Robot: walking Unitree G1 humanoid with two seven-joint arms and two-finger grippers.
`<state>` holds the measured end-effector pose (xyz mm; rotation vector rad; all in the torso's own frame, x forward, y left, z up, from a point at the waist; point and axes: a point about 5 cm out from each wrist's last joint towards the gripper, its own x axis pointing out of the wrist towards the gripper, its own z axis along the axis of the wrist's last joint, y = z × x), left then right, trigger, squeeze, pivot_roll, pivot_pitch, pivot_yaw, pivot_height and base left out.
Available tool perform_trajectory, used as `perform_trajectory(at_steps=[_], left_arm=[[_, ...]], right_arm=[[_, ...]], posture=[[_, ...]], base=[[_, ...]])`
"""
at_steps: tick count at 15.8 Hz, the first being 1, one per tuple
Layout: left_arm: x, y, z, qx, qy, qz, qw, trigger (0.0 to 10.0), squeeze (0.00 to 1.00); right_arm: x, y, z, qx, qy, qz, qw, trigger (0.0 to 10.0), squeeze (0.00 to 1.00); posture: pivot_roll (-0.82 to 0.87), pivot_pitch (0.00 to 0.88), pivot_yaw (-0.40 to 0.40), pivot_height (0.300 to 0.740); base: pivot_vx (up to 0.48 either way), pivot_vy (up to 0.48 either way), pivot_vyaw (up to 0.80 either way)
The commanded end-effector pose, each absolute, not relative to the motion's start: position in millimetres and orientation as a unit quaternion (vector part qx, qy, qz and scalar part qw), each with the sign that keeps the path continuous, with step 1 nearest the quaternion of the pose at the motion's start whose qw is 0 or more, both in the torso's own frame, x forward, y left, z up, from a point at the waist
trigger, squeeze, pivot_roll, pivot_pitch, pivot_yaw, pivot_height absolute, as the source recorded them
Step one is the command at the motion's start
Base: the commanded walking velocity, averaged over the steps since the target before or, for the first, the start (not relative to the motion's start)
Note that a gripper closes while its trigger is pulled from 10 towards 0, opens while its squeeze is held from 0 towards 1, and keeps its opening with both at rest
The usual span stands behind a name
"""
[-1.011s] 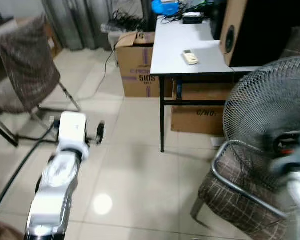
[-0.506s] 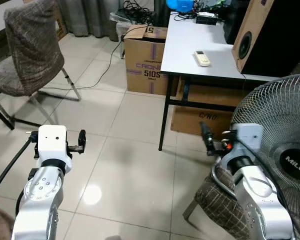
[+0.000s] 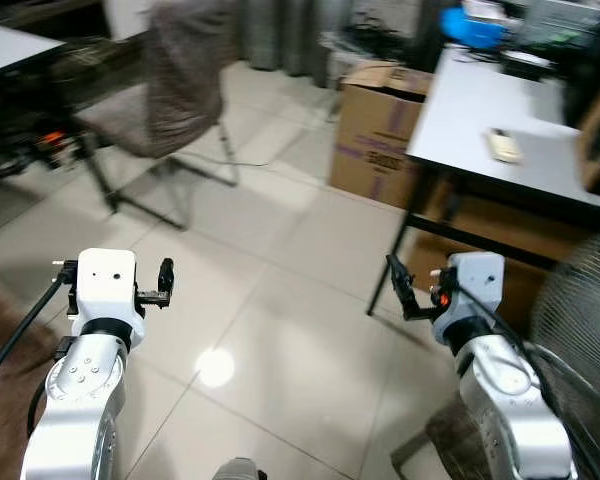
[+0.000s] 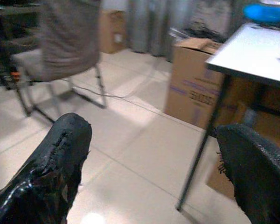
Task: Move the pillow to the sofa from floor
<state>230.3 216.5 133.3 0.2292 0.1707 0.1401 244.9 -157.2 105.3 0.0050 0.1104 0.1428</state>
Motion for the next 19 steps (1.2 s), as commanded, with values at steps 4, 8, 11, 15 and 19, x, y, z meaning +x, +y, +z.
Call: perform_trajectory(at_steps=[4,8,11,15,19], left_arm=[[226.7,212.0,133.1,0.121,0.090,0.060,0.987,10.0,0.00],[219.1,221.0,129.9,0.112,0.101,0.081,0.985,10.0,0.00],[219.7,222.9,134.5,0.114,0.096,0.079,0.986,10.0,0.00],[220.3,220.1,134.2,0.111,0.098,0.066,0.987,10.0,0.00],[226.3,221.7,134.7,0.133,0.095,0.052,0.985,10.0,0.00]], right_arm=[[250.7,-158.1,101.8,0.008,0.060,0.056,0.997,10.0,1.00],[253.5,-160.4,107.4,0.033,0.067,0.038,0.997,10.0,1.00],[259.8,-152.8,110.8,0.035,0.054,0.055,0.996,10.0,1.00],[260.4,-155.1,107.7,0.042,0.064,0.030,0.997,10.0,1.00],[264.0,-160.0,108.3,0.026,0.061,0.020,0.998,10.0,1.00]], posture=[[0.14,0.000,-0.027,0.740],[0.16,0.000,-0.062,0.740],[0.17,0.000,-0.071,0.740],[0.18,0.000,-0.065,0.740],[0.17,0.000,-0.044,0.740]], base=[[0.000,0.000,0.80],[0.000,0.000,0.80],[0.000,0.000,0.80],[0.000,0.000,0.80],[0.000,0.000,0.80]])
